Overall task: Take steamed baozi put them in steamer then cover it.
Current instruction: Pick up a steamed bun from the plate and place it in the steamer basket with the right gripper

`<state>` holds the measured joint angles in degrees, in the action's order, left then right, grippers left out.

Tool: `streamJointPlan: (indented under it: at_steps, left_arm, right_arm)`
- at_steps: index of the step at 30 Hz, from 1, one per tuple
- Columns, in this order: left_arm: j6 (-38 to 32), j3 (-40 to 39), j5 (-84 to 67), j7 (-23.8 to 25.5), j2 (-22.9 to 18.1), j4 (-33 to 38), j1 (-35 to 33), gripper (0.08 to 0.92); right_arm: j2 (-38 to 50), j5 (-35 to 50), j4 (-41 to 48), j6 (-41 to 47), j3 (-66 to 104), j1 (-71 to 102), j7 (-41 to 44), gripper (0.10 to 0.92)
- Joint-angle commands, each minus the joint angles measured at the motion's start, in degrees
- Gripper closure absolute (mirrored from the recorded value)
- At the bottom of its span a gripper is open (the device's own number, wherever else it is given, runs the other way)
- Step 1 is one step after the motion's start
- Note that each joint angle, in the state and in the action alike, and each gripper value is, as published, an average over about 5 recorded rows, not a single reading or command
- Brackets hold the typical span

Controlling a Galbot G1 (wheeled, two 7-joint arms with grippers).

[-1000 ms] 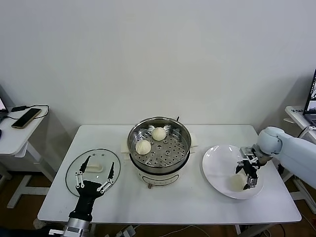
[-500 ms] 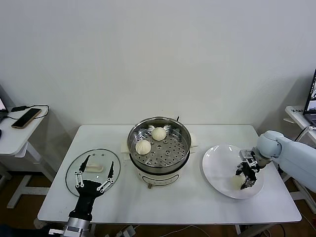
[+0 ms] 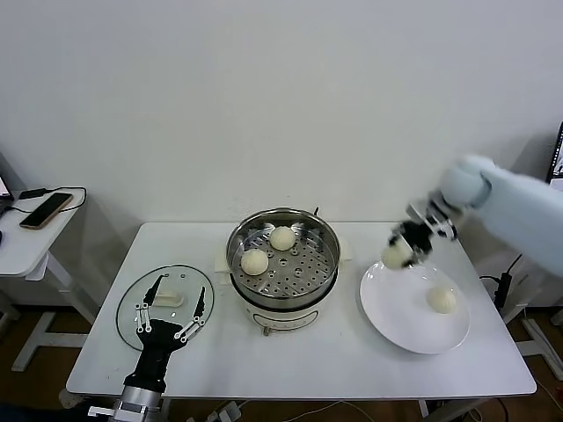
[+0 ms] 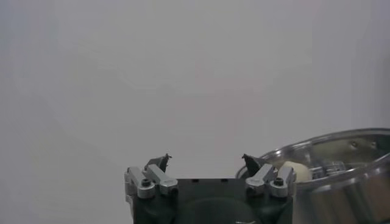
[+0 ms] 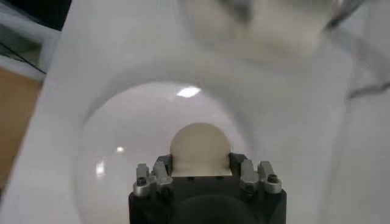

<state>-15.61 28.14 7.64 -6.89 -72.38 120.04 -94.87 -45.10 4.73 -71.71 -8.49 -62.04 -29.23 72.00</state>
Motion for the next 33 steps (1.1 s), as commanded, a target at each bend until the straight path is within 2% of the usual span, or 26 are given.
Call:
streamJointPlan:
  at_steps: [1,13,24,33]
  left_arm:
    - [-0.24,0.00,-0.02,-0.05,0.26,-0.08,-0.10,0.177]
    - [-0.53,0.18,-0.23,-0.36,0.41,-0.33,-0.06,0.177]
    - [-0.74,0.31,-0.61,-0.70,0.39,-0.31,-0.03,0.177]
    - [-0.62,0.25,-0.82,-0.95,0.50,0.12,-0.01,0.177]
  right_arm:
    - [-17.71,1.03,-1.60,-18.65,-5.29,-13.88,-0.48,0.381]
    - [-24.21,-10.32,-9.38,-24.96,-6.54,-3.08,-2.32,0.380]
    - [-25.39,-18.63,-8.84,-29.09,-5.57,4.46,-0.76,0.372]
    - [-25.09,-22.86,-7.31,-29.19,-4.12,6.84,-0.71,0.358]
